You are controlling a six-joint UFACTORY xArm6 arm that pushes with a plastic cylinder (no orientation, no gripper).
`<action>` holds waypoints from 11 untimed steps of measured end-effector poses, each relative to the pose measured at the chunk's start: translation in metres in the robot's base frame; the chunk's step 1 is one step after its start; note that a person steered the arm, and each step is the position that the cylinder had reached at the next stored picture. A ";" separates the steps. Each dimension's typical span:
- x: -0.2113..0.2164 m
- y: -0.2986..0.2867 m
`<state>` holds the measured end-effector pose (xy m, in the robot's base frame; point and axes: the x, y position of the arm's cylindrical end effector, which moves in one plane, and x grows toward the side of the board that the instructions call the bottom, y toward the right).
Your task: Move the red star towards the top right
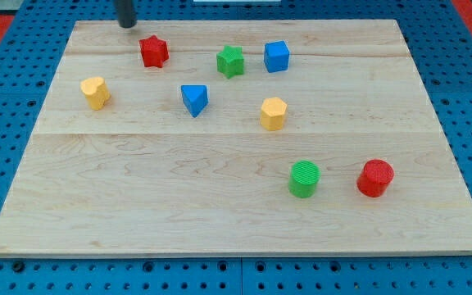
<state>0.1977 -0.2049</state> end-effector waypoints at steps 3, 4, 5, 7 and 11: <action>0.068 0.022; 0.074 0.039; 0.074 0.057; 0.074 0.107; 0.072 0.202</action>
<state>0.2694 -0.0028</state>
